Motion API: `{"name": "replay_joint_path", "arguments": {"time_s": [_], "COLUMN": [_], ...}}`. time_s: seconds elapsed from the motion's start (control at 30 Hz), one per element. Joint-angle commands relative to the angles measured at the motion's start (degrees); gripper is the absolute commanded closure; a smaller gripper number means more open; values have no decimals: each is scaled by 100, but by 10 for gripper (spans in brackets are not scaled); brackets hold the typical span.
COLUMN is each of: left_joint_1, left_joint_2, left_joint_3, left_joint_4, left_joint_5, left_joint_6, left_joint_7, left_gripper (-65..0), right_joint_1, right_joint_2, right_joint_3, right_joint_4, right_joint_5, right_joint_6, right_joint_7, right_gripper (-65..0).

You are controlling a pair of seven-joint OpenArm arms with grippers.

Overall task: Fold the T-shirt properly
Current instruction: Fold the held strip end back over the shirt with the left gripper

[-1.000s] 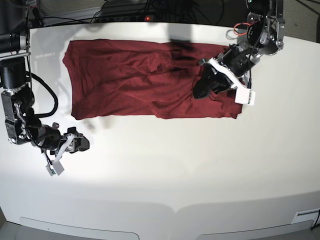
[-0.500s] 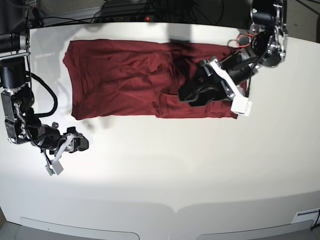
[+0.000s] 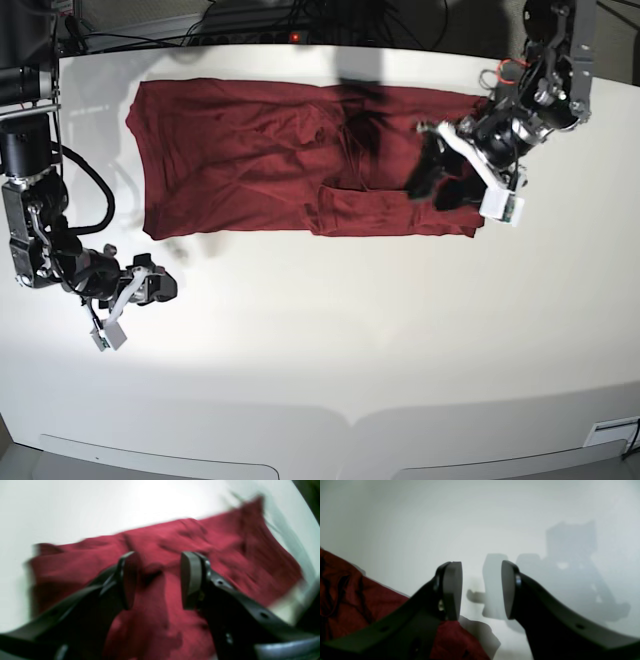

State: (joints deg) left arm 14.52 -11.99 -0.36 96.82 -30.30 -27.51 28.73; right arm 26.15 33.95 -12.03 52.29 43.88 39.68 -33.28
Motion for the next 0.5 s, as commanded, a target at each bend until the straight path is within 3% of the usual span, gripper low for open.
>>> {"name": "replay_joint_path", "arguments": {"time_s": [0.0, 0.1, 0.3, 0.47], "left_joint_1": [-61, -92, -122, -125], "left_joint_2": [9, 164, 616, 719], "left_joint_3": [-22, -22, -17, -24], "left_joint_4": [109, 92, 33, 33], "left_joint_5": [66, 273, 1145, 1755], "left_joint_6": [109, 745, 872, 1285], "left_joint_7": [-83, 310, 413, 175], "left_gripper": [-270, -270, -270, -266], "right_joint_1": [166, 168, 168, 168], "right_joint_2": [96, 94, 96, 101], "right_joint_3": [44, 44, 44, 44], "right_joint_4": [85, 85, 85, 85], "right_joint_5": [111, 114, 111, 105], "right_joint_6": [32, 32, 32, 32], "right_joint_7": [107, 109, 109, 107], "right_gripper": [-261, -261, -261, -261]}}
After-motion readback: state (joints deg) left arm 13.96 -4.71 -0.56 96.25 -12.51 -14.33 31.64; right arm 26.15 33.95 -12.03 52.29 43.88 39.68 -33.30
